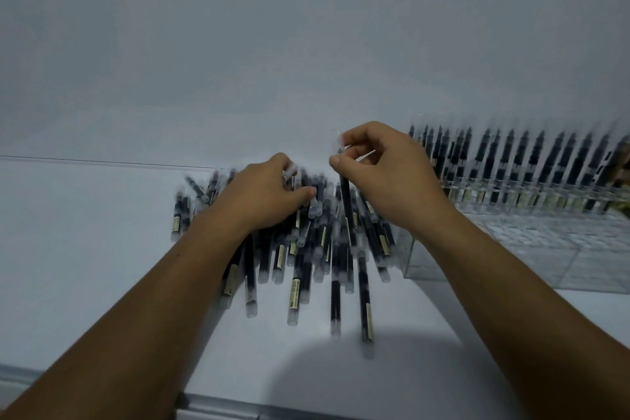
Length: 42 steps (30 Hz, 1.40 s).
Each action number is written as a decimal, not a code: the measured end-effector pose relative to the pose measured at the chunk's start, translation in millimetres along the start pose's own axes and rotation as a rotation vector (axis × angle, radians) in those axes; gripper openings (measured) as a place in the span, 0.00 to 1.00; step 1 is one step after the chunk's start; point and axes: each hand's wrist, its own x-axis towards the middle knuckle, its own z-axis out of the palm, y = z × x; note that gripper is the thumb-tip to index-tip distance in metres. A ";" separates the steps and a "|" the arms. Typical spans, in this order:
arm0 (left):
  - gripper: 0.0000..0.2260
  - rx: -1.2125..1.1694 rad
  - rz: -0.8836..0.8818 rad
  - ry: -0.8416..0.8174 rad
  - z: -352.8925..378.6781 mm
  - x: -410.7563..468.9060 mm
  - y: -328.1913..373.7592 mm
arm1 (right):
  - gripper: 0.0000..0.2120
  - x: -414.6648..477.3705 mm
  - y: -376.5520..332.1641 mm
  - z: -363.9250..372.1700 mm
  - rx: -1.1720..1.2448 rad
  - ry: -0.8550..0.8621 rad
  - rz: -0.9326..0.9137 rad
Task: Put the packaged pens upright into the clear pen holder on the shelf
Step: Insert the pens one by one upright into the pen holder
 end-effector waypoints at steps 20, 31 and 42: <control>0.14 -0.699 0.160 0.135 -0.8 -0.6 17.2 | 0.05 13.6 0.0 -49.3 0.179 0.116 0.014; 0.15 -0.920 0.362 0.150 2.7 15.8 95.5 | 0.07 19.4 46.1 -145.6 0.107 0.428 -0.116; 0.15 -0.906 0.437 0.186 35.0 3.5 105.4 | 0.05 18.3 74.3 -142.4 -0.016 0.398 -0.022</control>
